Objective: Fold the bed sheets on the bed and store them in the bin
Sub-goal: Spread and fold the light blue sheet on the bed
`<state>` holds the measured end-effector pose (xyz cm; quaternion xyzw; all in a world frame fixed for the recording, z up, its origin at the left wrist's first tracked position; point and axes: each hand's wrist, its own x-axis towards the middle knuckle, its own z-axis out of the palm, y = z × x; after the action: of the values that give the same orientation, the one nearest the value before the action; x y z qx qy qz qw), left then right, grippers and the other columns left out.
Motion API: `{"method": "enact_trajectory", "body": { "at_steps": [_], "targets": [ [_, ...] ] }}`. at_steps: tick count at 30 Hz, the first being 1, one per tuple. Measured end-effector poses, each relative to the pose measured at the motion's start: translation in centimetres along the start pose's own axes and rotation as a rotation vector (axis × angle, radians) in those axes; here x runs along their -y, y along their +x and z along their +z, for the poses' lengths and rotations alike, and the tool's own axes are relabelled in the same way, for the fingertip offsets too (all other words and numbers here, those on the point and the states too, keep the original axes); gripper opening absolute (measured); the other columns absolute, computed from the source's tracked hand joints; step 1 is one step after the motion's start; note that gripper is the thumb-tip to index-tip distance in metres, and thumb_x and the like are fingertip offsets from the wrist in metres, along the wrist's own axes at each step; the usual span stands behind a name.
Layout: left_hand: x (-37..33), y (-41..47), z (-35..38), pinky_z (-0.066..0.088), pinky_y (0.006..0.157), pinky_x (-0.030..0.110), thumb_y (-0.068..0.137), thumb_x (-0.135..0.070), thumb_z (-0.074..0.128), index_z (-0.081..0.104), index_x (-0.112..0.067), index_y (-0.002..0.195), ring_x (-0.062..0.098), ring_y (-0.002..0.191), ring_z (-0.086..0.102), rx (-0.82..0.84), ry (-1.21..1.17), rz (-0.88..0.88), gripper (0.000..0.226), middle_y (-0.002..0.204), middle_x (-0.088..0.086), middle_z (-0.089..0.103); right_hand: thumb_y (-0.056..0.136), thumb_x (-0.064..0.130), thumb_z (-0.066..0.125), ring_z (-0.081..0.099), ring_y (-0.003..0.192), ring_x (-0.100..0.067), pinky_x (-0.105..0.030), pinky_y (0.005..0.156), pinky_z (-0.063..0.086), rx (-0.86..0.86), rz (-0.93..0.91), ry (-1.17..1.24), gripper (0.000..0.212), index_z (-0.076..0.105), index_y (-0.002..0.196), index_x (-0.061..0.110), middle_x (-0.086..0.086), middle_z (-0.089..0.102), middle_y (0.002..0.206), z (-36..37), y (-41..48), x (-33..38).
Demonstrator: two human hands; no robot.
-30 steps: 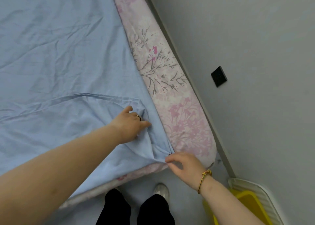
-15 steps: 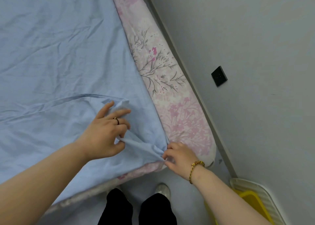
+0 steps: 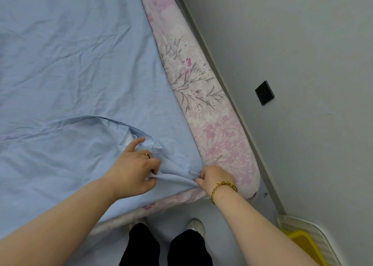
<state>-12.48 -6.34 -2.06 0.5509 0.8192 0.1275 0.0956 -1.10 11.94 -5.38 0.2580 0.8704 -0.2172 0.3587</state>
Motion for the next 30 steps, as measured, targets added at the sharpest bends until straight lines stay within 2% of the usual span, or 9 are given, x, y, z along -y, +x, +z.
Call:
{"method": "enact_trajectory", "body": {
  "at_steps": [7,12,14,18,20,22,25,28,30],
  "targets": [
    [0.1,-0.4,0.9,0.009,0.109,0.024,0.063,-0.029,0.039,0.053,-0.022,0.051,0.004,0.05,0.053,-0.086,0.03,-0.017,0.019,0.041,-0.012,0.046,0.096,0.021,0.039,0.057,0.109,-0.025,-0.024,0.073,0.036,-0.094,-0.055,-0.023,0.028,0.061,0.111,0.011,-0.009,0.06,0.119,1.0,0.1,-0.3],
    [1.1,0.3,-0.1,0.008,0.11,0.025,0.067,-0.03,0.042,0.058,-0.019,0.055,0.01,0.077,0.045,-0.216,0.074,-0.024,0.022,0.049,-0.011,0.053,0.072,0.044,0.044,0.048,0.078,-0.01,-0.014,0.065,0.034,-0.358,-0.408,0.428,0.03,0.058,0.07,0.018,0.013,0.049,0.072,-0.8,-2.4,-3.5],
    [1.7,1.0,-0.7,0.007,0.111,0.026,0.07,-0.032,0.044,0.06,-0.015,0.061,0.009,0.079,0.047,-0.262,0.078,-0.047,0.025,0.053,-0.007,0.059,0.073,0.037,0.05,0.05,0.075,-0.009,-0.01,0.071,0.036,-0.443,-0.419,0.598,0.02,0.054,0.062,0.021,0.012,0.052,0.07,-1.3,-2.9,-4.5],
    [2.3,4.0,-2.2,0.006,0.111,0.021,0.073,-0.032,0.046,0.062,-0.011,0.061,0.011,0.078,0.045,-0.356,0.175,-0.008,0.029,0.05,-0.001,0.058,0.092,0.012,0.05,0.046,0.066,-0.005,-0.012,0.067,0.039,-0.072,-0.19,0.544,0.031,0.043,0.066,0.027,0.011,0.05,0.068,-1.1,-1.7,-5.1],
    [2.2,6.3,-3.0,0.014,0.105,0.023,0.073,-0.031,0.046,0.063,-0.011,0.06,0.01,0.073,0.047,-0.396,0.213,0.032,0.029,0.05,0.001,0.058,0.092,0.011,0.049,0.05,0.07,-0.007,-0.015,0.069,0.042,-0.146,-0.155,0.626,0.028,0.045,0.069,0.026,0.009,0.052,0.071,-1.3,-1.1,-4.5],
    [2.3,8.5,-4.2,0.023,0.094,0.028,0.073,-0.033,0.046,0.064,-0.012,0.059,0.017,0.066,0.059,-0.405,0.258,0.056,0.03,0.052,0.001,0.06,0.088,0.015,0.056,0.054,0.081,-0.002,-0.011,0.077,0.043,-0.273,-0.198,0.928,0.017,0.05,0.079,0.029,0.012,0.056,0.085,-2.2,-1.4,-3.4],
    [2.9,11.6,-5.6,0.025,0.086,0.032,0.073,-0.035,0.048,0.065,-0.013,0.059,0.023,0.061,0.063,-0.418,0.327,0.083,0.031,0.054,-0.002,0.061,0.078,0.016,0.067,0.059,0.086,0.008,-0.01,0.078,0.048,-0.024,-0.325,1.114,0.026,0.051,0.097,0.028,0.016,0.058,0.098,-3.0,-1.7,-0.8],
    [3.6,13.3,-6.0,0.018,0.099,0.037,0.068,-0.033,0.065,0.07,-0.013,0.075,0.029,0.088,0.065,-0.379,0.329,0.0,0.021,0.076,0.004,0.066,0.088,0.011,0.059,0.058,0.095,-0.01,-0.017,0.078,0.048,-0.034,-0.303,0.829,0.023,0.061,0.111,0.009,0.004,0.06,0.1,-3.2,-0.5,0.5],
    [3.9,13.0,-5.7,-0.002,0.111,0.043,0.075,-0.032,0.07,0.059,-0.017,0.12,0.028,0.13,0.041,-0.173,0.24,-0.238,0.048,0.126,0.009,0.054,0.092,0.011,0.051,0.056,0.09,-0.014,-0.022,0.074,0.046,-0.14,-0.209,0.899,0.02,0.063,0.106,0.002,-0.002,0.06,0.095,-3.4,0.7,0.5]
  ]
}}
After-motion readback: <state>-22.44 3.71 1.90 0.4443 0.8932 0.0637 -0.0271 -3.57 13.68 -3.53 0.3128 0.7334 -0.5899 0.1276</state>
